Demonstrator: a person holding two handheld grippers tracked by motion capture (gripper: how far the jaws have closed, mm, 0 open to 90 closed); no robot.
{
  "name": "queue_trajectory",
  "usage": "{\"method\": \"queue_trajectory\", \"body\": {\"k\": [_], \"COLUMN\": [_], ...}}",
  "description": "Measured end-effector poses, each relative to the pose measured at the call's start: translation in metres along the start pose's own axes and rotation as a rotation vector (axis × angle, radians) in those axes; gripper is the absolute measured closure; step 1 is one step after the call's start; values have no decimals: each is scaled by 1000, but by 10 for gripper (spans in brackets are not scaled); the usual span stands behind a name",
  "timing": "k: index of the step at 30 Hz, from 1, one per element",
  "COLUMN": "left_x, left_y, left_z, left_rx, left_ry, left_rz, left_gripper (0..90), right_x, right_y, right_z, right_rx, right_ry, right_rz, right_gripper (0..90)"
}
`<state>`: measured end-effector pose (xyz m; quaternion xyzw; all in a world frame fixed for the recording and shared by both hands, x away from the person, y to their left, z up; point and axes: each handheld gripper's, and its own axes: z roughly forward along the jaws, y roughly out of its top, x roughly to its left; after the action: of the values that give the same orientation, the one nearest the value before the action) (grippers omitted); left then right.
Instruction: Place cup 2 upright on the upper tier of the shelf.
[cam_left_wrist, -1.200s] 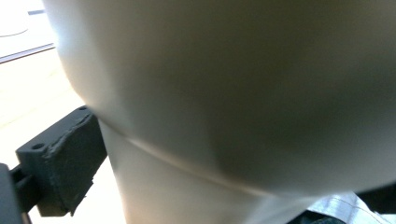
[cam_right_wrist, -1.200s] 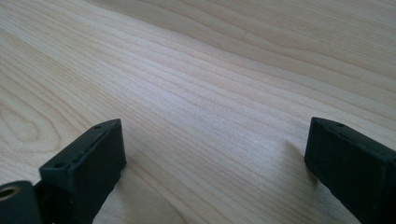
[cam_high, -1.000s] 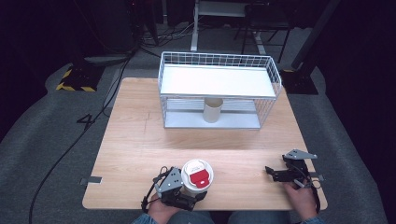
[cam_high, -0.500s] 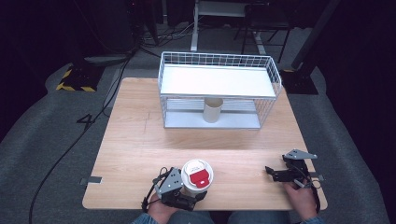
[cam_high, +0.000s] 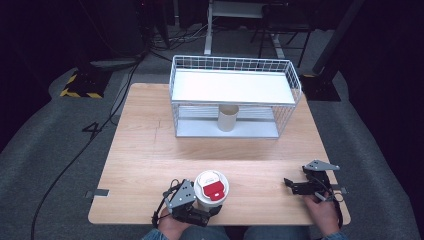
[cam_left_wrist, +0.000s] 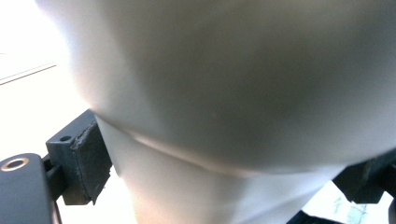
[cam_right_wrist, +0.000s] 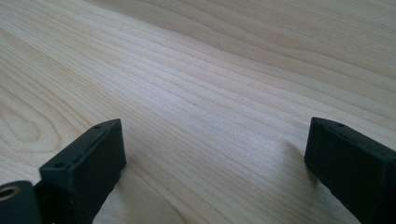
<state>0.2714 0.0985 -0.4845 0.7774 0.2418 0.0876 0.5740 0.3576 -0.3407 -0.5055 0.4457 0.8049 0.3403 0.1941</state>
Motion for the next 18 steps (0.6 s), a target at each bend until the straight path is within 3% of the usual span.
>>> {"method": "queue_trajectory", "body": {"k": [9, 14, 18], "left_x": [-1, 1, 3], "left_y": [10, 19, 25], "left_z": [-8, -14, -17], "left_rx": [-6, 5, -2], "left_ry": [11, 64, 79], "left_rz": [-45, -42, -49], "left_gripper": [95, 95, 95], "right_x": [0, 0, 0], "right_y": [0, 0, 0], "right_z": [0, 0, 0], "right_rx": [0, 0, 0], "right_ry": [0, 0, 0], "right_rz": [0, 0, 1], "right_gripper": [54, 54, 54]}}
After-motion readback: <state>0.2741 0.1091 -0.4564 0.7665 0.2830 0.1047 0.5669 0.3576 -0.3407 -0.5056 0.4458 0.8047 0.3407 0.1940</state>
